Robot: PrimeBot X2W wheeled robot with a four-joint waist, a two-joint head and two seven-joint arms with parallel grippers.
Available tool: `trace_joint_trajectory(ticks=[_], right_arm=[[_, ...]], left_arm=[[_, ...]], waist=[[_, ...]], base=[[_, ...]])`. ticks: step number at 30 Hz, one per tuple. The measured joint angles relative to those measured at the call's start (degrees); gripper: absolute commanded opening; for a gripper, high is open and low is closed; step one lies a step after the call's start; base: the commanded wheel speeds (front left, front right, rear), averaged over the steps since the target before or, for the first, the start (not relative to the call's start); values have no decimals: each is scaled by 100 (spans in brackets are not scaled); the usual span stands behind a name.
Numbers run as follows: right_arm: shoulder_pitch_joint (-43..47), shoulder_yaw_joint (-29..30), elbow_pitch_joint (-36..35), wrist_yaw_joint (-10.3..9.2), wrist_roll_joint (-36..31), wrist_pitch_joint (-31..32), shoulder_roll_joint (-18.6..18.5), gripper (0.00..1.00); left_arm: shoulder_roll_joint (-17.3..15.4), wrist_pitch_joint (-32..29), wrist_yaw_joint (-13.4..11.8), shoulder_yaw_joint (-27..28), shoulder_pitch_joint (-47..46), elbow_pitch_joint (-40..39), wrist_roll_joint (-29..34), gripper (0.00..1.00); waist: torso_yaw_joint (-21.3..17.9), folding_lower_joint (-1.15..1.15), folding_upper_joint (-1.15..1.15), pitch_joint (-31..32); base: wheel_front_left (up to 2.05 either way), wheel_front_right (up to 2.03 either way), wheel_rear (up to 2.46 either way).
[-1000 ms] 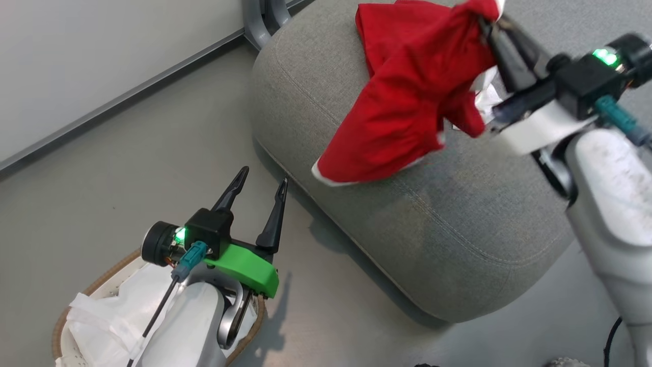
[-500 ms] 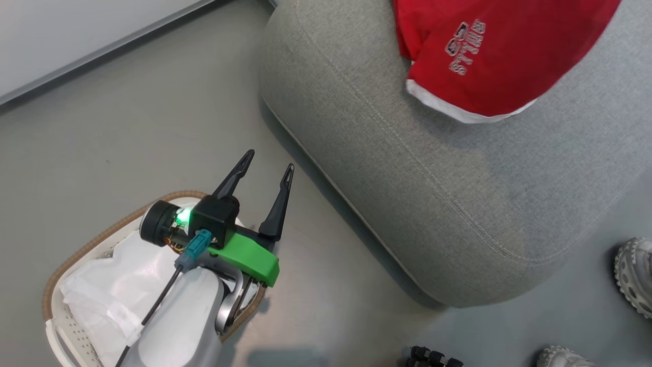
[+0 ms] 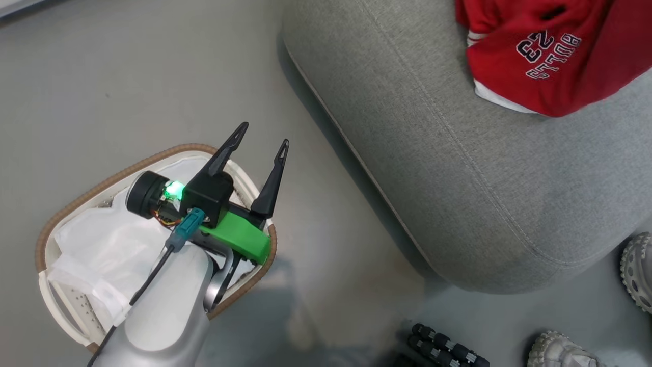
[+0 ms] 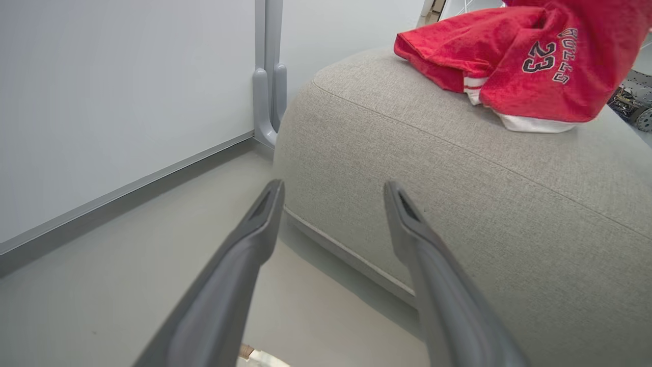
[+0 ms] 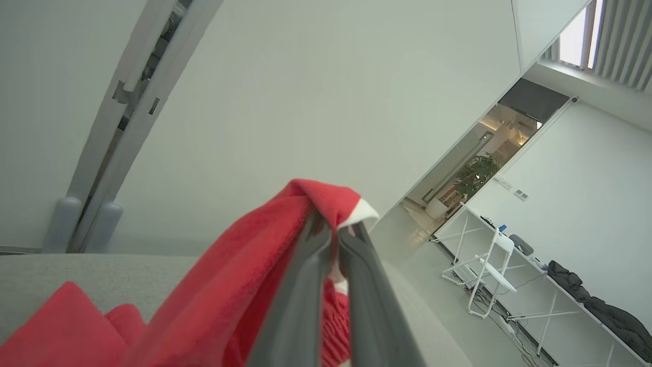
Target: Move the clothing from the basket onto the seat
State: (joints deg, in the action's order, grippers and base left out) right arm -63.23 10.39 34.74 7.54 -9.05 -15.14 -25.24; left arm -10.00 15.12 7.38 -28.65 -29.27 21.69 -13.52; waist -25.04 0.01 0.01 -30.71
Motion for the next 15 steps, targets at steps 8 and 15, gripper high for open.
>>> trace_joint_trajectory(ticks=[8,15], right_arm=[[862,436,403,0,-77,0,638,0],[1445,827,510,0,-62,1,1069,100]], left_arm=[[-112,0,0,3,-163,-41,9,100],[-132,0,0,25,-193,5,40,100]], waist=[[169,0,0,-436],[195,0,0,-572]], base=[[0,0,0],[0,0,0]])
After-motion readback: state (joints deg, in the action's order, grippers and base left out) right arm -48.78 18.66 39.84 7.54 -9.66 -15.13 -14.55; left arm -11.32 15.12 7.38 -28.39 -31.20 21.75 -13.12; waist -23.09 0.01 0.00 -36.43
